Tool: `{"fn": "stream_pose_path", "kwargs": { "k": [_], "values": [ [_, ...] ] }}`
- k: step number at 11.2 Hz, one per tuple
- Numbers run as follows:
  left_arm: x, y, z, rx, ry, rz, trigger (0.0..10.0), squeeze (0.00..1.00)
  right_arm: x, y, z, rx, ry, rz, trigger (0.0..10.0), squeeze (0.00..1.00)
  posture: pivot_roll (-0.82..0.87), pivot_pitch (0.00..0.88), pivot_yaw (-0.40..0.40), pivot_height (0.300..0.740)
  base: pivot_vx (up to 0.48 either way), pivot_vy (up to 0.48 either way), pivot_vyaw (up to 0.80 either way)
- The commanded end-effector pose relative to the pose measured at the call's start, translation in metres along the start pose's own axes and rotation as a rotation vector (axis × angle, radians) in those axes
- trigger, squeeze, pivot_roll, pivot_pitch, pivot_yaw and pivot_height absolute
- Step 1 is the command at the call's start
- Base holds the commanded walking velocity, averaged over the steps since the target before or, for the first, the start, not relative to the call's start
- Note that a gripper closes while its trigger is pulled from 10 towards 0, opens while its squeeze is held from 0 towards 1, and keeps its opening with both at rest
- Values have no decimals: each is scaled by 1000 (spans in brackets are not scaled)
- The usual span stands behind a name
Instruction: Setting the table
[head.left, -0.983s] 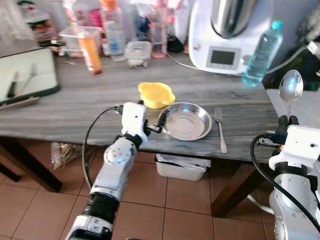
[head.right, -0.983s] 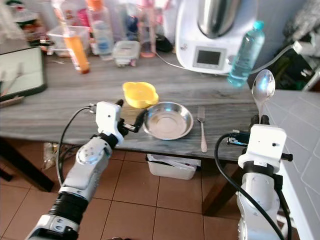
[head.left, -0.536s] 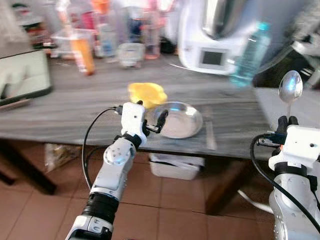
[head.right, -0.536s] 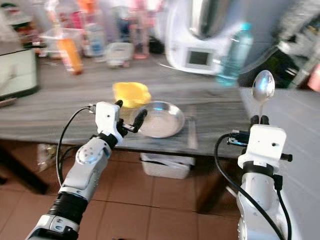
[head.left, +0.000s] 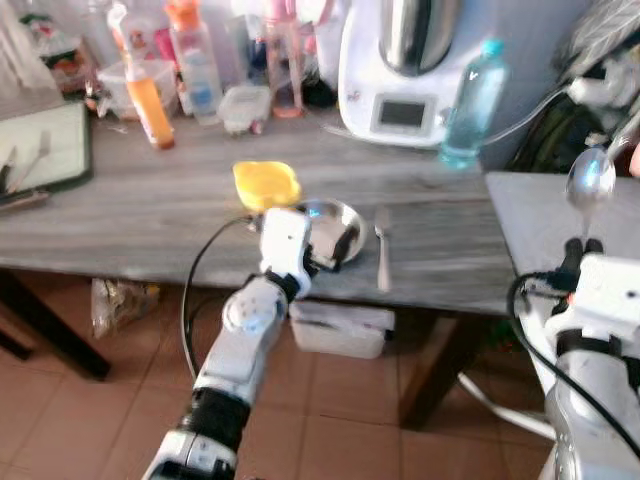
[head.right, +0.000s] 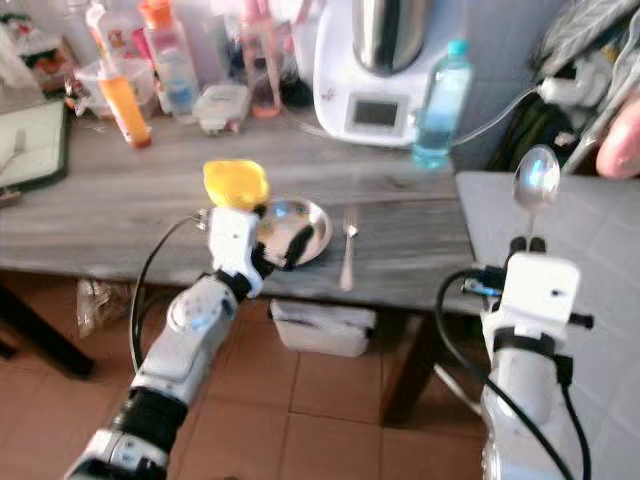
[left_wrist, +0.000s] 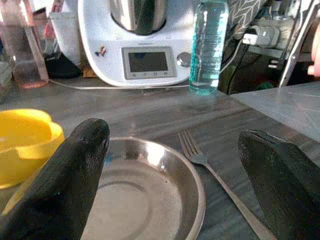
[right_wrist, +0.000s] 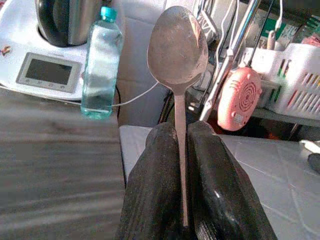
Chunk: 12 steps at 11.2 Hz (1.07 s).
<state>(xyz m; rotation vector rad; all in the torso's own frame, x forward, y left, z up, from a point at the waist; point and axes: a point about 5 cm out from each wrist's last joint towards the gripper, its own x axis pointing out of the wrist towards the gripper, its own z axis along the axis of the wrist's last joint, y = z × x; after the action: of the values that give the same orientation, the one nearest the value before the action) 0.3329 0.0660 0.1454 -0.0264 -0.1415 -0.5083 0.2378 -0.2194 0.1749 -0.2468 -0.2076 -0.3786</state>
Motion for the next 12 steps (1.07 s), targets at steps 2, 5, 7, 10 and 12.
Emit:
{"fn": "stream_pose_path", "kwargs": {
  "k": [2,5,7,10,12],
  "values": [
    [-3,11,2,16,-2,44,10000,0,-1,3,5,8,-18,10,10000,0,35,95,9,740,0,0,0],
    [-23,32,-1,104,5,78,10000,0,-4,11,-1,38,14,67,10000,0,39,94,14,740,0,0,0],
    [-41,45,-8,145,51,80,10000,0,-7,19,-7,71,47,117,10000,0,39,94,14,740,0,0,0],
    [-68,54,-14,192,102,57,10000,0,-13,39,-30,150,172,164,10000,0,70,117,14,740,0,0,0],
    [-75,51,-14,182,121,-4,10000,0,-5,40,-39,184,205,143,10000,0,89,138,15,740,0,0,0]
  ]
}}
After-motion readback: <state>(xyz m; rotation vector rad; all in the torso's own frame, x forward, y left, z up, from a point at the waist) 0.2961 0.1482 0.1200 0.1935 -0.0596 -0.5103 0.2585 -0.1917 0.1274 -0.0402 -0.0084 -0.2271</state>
